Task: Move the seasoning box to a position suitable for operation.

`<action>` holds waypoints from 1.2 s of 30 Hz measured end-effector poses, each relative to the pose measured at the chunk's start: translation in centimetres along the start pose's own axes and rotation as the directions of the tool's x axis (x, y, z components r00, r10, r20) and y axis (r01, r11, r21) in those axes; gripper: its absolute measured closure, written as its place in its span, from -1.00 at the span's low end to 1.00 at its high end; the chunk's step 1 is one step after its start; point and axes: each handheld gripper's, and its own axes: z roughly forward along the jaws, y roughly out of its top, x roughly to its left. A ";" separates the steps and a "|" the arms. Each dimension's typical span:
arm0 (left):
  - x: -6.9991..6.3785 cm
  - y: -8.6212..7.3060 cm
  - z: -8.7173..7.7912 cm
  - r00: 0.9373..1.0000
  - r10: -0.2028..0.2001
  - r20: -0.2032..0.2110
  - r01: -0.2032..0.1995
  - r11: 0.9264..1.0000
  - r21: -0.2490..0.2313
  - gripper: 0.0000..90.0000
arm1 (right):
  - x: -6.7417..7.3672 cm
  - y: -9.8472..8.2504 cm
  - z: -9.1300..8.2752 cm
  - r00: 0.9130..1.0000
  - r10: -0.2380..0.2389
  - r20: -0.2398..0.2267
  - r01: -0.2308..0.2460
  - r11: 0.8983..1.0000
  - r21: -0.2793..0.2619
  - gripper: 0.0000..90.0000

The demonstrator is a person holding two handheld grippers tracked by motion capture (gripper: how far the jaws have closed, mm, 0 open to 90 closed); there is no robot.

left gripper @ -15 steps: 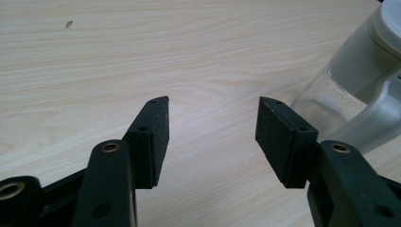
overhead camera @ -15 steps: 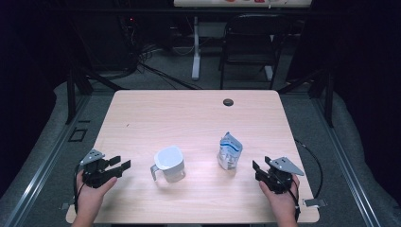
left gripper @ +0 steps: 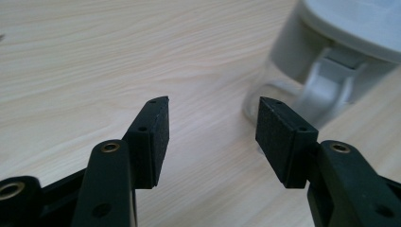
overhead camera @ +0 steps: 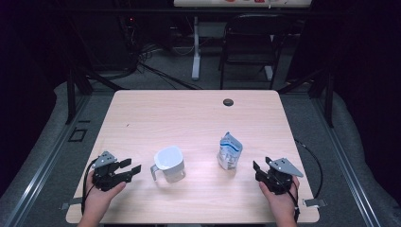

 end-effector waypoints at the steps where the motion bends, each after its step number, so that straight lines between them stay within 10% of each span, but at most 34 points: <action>1: -0.2 0.1 0.0 1.000 0.015 0.026 -0.015 1.000 0.006 0.02 | 0.0 0.0 0.0 1.000 0.002 -0.015 -0.002 1.000 -0.005 0.06; 5: -0.7 0.2 0.1 0.986 0.079 0.148 -0.083 0.996 0.023 0.06 | 0.1 0.0 0.0 0.997 0.002 -0.078 -0.004 0.999 -0.035 0.11; 15: -1.7 0.2 0.8 0.975 0.122 0.185 -0.132 0.990 0.044 -0.01 | 0.5 0.4 -0.3 0.996 -0.036 -0.084 0.030 0.997 -0.071 0.14; 36: -4.4 -0.3 3.4 0.988 0.132 0.084 -0.140 0.986 0.094 0.04 | 1.0 0.2 0.2 0.994 -0.058 -0.098 0.052 0.997 -0.061 0.03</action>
